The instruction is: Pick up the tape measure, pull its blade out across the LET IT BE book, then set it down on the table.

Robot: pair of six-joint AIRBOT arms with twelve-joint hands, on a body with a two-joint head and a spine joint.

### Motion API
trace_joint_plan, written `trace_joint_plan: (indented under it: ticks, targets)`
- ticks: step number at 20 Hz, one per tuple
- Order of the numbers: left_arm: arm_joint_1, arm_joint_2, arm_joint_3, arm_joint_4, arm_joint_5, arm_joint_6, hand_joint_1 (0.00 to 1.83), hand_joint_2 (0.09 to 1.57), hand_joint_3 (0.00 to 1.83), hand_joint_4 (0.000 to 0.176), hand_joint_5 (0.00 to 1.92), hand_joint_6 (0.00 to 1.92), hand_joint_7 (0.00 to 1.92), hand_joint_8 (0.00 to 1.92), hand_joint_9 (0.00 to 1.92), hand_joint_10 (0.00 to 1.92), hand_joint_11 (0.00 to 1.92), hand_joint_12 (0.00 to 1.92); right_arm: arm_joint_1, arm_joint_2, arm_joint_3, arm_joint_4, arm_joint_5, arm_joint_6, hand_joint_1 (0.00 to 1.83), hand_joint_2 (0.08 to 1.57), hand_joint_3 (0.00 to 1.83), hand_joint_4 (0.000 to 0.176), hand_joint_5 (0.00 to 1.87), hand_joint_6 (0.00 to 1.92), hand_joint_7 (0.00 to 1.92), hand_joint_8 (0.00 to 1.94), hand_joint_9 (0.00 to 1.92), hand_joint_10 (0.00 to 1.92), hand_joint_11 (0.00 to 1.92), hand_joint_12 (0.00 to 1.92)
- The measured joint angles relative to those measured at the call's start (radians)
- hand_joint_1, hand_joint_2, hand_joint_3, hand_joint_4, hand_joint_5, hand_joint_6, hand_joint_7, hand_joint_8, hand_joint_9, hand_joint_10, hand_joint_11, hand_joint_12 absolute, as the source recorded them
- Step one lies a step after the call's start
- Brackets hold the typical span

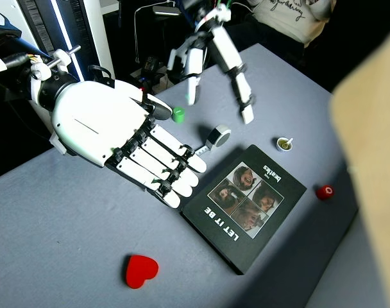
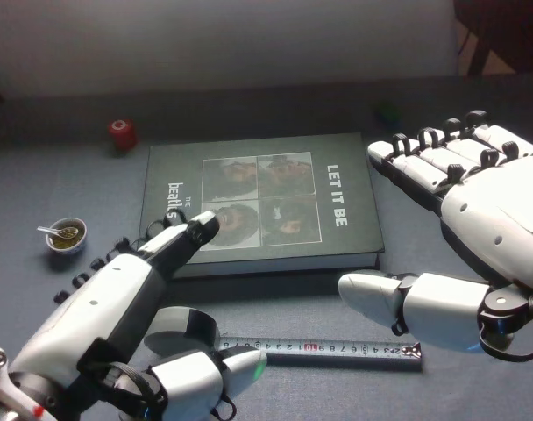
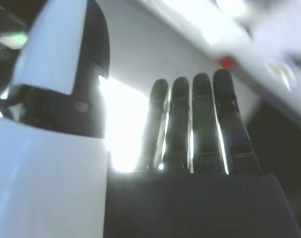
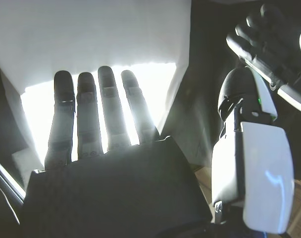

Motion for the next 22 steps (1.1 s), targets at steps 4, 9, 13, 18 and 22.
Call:
trace_joint_plan:
  ticks: [4,9,13,18,22]
  targets:
    - [0.052,0.01,0.085,0.089,0.042,-0.096,1.09,1.0,0.01,0.0,0.19,0.0,0.21,0.0,0.21,0.0,0.0,0.73,0.0,0.0,-0.005,-0.006,0.0,0.012,0.08,1.06,0.0,0.001,0.09,0.0,0.16,0.0,0.11,0.0,0.0,0.46]
    - [0.066,0.011,0.153,0.21,0.111,-0.116,1.12,1.01,0.01,0.0,0.21,0.01,0.22,0.0,0.22,0.0,0.0,0.73,0.002,0.0,-0.005,-0.01,-0.001,0.021,0.08,1.06,0.0,0.0,0.1,0.0,0.17,0.0,0.12,0.0,0.0,0.42]
    - [0.08,0.013,0.205,0.342,0.217,-0.139,1.12,1.01,0.0,0.0,0.22,0.01,0.23,0.0,0.22,0.0,0.0,0.75,0.002,0.0,-0.005,-0.014,-0.002,0.025,0.08,1.06,0.0,0.0,0.09,0.0,0.16,0.0,0.11,0.0,0.0,0.41]
    - [0.116,0.027,0.256,0.385,0.25,-0.155,1.13,1.01,0.0,0.0,0.21,0.0,0.23,0.0,0.22,0.0,0.0,0.75,0.002,0.0,-0.005,-0.014,-0.003,0.031,0.08,1.06,0.0,0.0,0.09,0.0,0.16,0.0,0.11,0.0,0.0,0.4]
    - [0.137,0.031,0.279,0.405,0.258,-0.171,1.13,1.01,0.0,0.0,0.21,0.0,0.23,0.0,0.22,0.0,0.0,0.75,0.006,0.0,-0.007,-0.014,-0.003,0.037,0.1,1.05,0.0,0.0,0.09,0.0,0.16,0.0,0.11,0.0,0.0,0.4]
